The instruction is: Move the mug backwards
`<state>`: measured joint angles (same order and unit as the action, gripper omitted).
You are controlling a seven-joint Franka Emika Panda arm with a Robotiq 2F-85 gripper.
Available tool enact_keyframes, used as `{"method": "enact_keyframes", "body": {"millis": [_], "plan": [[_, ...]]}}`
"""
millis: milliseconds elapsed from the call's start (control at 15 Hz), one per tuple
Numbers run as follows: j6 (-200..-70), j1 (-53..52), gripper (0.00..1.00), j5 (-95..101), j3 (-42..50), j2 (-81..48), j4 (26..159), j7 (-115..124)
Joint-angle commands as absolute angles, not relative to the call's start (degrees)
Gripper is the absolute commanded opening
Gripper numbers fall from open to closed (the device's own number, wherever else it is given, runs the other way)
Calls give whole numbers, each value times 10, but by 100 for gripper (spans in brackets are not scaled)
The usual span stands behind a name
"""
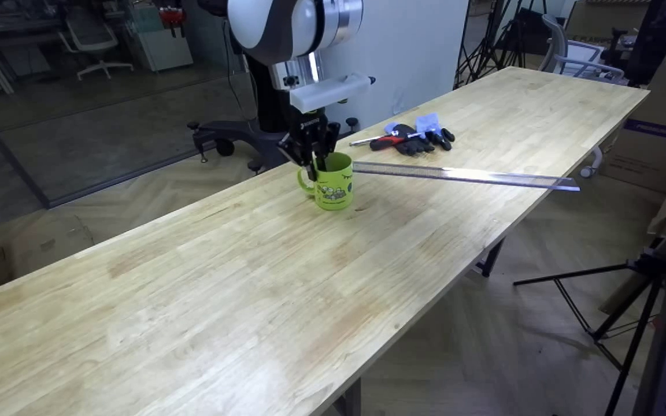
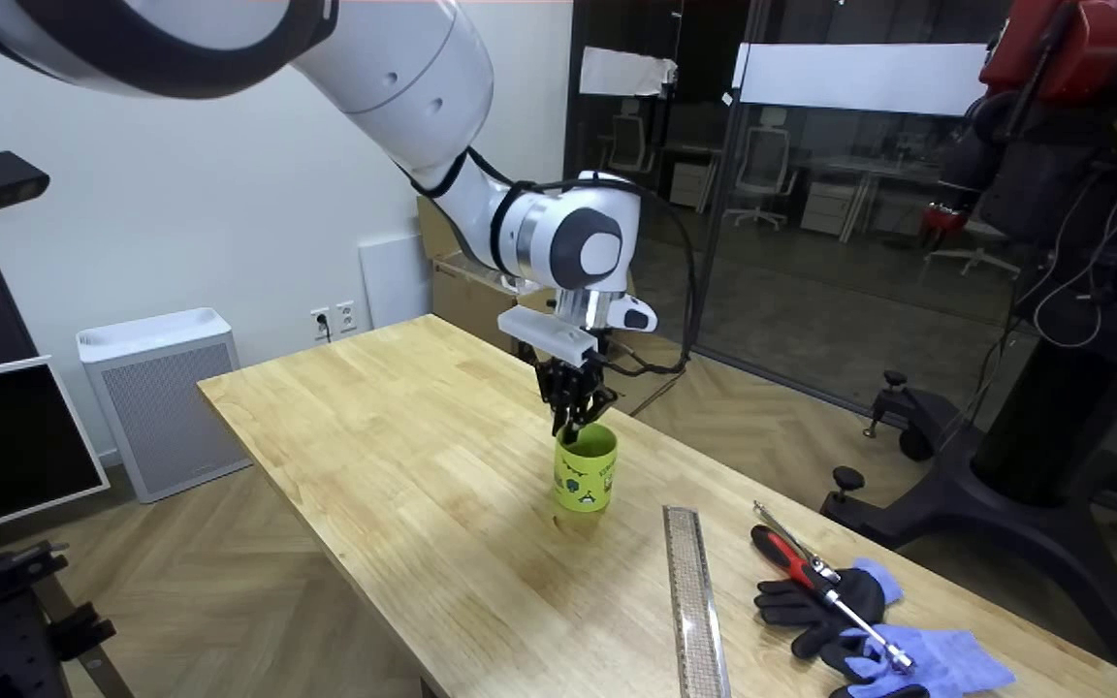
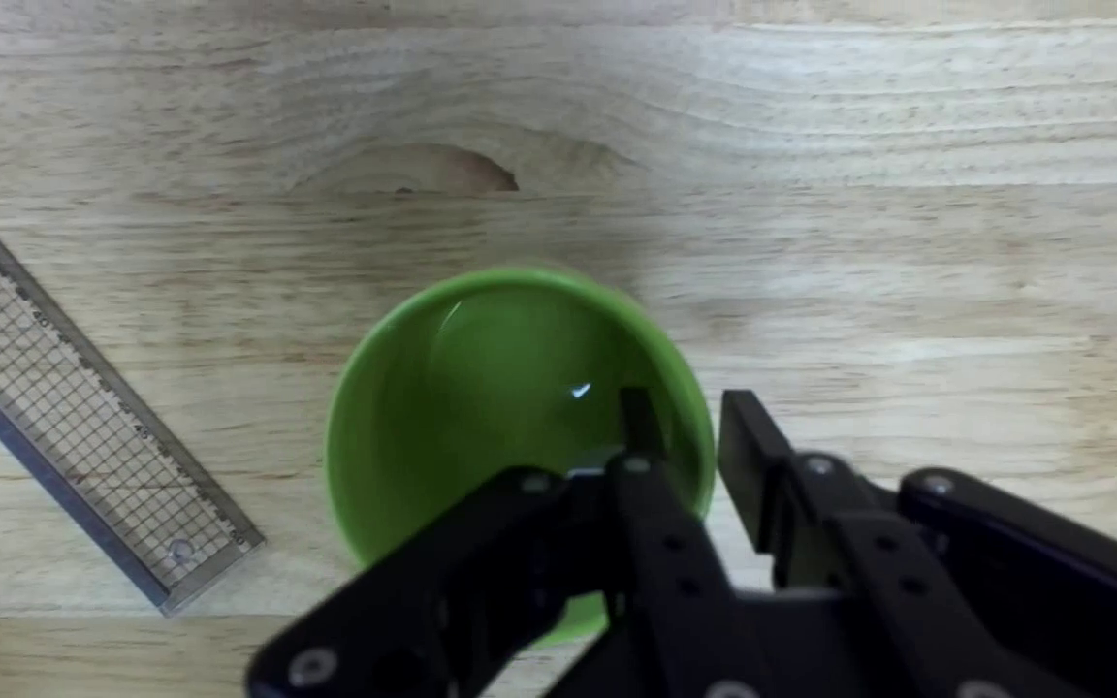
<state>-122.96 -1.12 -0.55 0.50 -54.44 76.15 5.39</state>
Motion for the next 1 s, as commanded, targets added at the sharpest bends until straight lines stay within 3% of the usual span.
{"method": "enact_keyframes", "body": {"millis": [0, 400, 533, 933], "plan": [[-1197, -9, 55, -11, 4, -548, 730, 53], [-1201, -20, 96, -6, 9, -511, 762, 72], [-1194, -24, 100, -10, 4, -487, 784, 74], [-1186, -39, 100, -25, -4, -398, 891, 87]]}}
